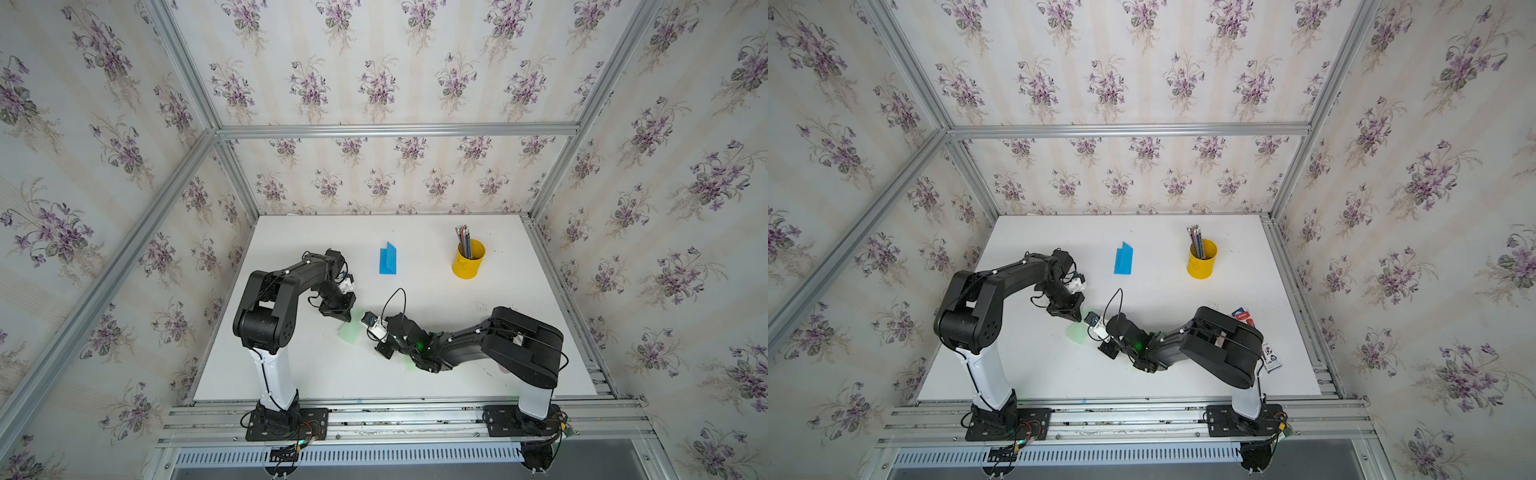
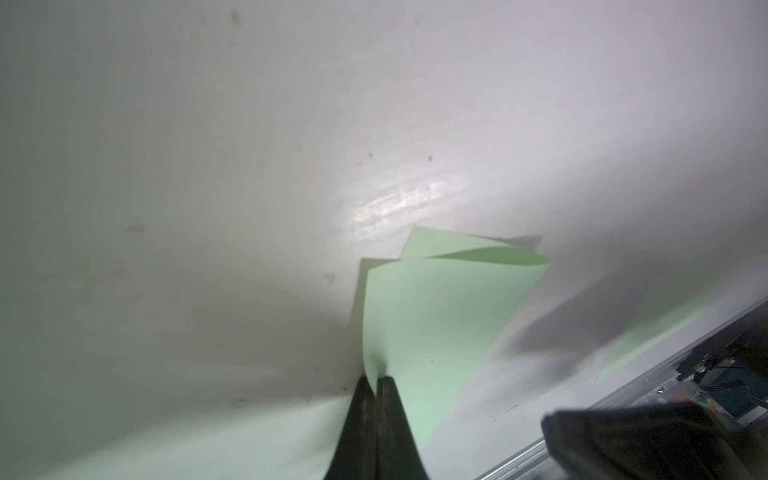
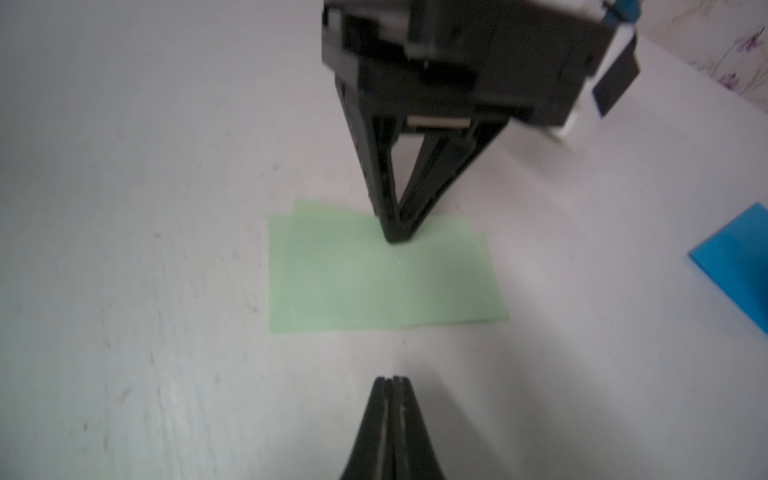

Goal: Fold the square paper along the opposite sides
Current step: Smooth out the paper at the center of the board.

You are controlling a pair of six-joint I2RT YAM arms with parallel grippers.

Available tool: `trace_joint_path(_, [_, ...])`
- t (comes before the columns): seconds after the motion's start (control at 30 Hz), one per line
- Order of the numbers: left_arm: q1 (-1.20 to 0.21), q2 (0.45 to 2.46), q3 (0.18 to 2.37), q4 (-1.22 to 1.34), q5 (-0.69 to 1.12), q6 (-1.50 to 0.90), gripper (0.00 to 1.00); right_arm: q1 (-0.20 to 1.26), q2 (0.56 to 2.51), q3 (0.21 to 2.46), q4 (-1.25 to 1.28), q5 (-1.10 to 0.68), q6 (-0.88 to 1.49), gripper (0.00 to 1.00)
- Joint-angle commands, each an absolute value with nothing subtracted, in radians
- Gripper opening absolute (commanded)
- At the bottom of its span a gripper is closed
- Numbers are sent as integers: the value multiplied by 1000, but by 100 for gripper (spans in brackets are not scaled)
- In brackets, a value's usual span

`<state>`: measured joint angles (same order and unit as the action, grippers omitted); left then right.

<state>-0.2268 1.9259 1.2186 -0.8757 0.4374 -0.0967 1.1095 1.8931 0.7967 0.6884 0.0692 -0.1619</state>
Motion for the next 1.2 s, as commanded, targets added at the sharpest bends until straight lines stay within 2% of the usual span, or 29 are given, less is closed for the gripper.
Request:
trace_joint_path(0.0, [-225, 1925, 1215, -884, 445, -91, 0, 1108, 1954, 888, 710, -12, -202, 0])
trace_joint_path(0.3, [-225, 1923, 1209, -886, 442, -91, 0, 1118, 2100, 1020, 670, -73, -198, 0])
trace_joint_path(1.17, [-201, 1939, 1220, -895, 406, -96, 0, 1167, 2111, 895, 628, -60, -196, 0])
